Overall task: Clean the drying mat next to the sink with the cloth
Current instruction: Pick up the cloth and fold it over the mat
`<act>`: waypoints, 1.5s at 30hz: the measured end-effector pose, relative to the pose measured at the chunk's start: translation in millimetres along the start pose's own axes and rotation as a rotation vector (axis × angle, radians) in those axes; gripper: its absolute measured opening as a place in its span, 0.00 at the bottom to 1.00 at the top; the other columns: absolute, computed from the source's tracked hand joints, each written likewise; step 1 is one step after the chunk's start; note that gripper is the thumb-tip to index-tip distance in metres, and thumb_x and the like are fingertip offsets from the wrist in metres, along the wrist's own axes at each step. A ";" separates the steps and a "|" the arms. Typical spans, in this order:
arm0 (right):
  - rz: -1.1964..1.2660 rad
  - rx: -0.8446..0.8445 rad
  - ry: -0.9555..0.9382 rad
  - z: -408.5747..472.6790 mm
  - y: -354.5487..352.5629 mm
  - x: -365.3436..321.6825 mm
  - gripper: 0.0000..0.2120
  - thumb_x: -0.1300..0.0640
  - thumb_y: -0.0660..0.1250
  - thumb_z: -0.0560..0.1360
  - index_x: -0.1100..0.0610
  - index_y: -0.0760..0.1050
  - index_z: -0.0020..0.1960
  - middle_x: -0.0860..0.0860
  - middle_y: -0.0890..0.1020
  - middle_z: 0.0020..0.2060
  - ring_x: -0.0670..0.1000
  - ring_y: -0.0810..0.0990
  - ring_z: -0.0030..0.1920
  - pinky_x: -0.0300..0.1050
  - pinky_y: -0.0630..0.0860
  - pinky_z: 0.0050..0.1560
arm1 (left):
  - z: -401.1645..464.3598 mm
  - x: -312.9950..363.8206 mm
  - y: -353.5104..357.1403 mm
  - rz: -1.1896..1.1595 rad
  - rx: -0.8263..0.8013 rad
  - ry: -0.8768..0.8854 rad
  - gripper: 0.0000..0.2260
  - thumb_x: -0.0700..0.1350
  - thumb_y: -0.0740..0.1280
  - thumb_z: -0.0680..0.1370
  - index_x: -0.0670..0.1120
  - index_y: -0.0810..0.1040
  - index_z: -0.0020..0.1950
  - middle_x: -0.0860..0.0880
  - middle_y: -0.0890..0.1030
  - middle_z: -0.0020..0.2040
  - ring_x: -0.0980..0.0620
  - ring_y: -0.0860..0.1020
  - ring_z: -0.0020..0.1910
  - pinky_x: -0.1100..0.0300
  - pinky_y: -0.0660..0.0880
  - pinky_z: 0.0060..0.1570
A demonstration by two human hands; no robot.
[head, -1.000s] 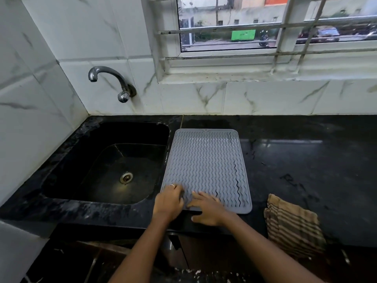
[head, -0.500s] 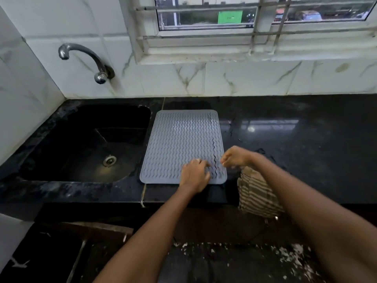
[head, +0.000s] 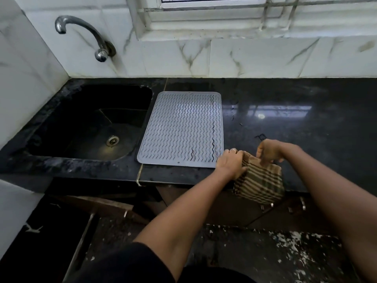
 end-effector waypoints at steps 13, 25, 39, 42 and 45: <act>-0.241 -0.207 -0.037 20.5 9.3 -11.8 0.21 0.58 0.77 0.65 0.61 0.76 0.55 0.53 0.77 0.43 0.51 0.77 0.39 0.41 0.74 0.31 | 2.3 7.2 1.9 -0.151 -0.118 -0.236 0.16 0.54 0.71 0.74 0.44 0.73 0.51 0.44 0.77 0.50 0.42 0.77 0.57 0.53 0.71 0.46; 0.193 -0.429 -0.311 22.5 -10.7 -69.0 0.06 0.63 0.71 0.70 0.56 0.79 0.45 0.50 0.82 0.40 0.50 0.79 0.44 0.48 0.76 0.52 | -19.3 -64.2 -68.3 -0.439 -0.536 -0.280 0.13 0.51 0.67 0.78 0.47 0.77 0.60 0.47 0.78 0.63 0.51 0.75 0.58 0.58 0.75 0.55; 0.562 0.327 -0.795 -11.2 -100.1 -181.5 0.13 0.65 0.72 0.66 0.62 0.75 0.50 0.57 0.80 0.44 0.53 0.78 0.42 0.49 0.78 0.43 | -50.0 -138.2 -201.4 -0.307 0.366 -0.253 0.13 0.48 0.70 0.73 0.51 0.74 0.56 0.52 0.80 0.49 0.48 0.80 0.52 0.52 0.75 0.56; 0.312 0.120 -0.794 -0.1 -65.2 -185.0 0.12 0.65 0.72 0.67 0.64 0.76 0.49 0.59 0.80 0.44 0.51 0.77 0.39 0.45 0.78 0.42 | -55.2 -152.6 -164.9 -0.240 0.095 -0.339 0.16 0.47 0.69 0.75 0.47 0.75 0.62 0.46 0.80 0.58 0.47 0.77 0.57 0.47 0.73 0.62; 0.039 -0.190 -0.670 27.6 -20.0 -173.4 0.05 0.61 0.74 0.67 0.56 0.81 0.43 0.59 0.83 0.46 0.52 0.79 0.41 0.50 0.80 0.50 | -69.5 -162.7 -120.0 -0.235 -0.277 -0.369 0.15 0.49 0.66 0.79 0.41 0.78 0.61 0.43 0.79 0.61 0.49 0.75 0.54 0.51 0.72 0.63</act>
Point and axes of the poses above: each hand's wrist, its own z-axis towards the middle knuckle, its own y-axis out of the palm, x = y × z, the point moved 3 cm from there along z, towards the middle knuckle
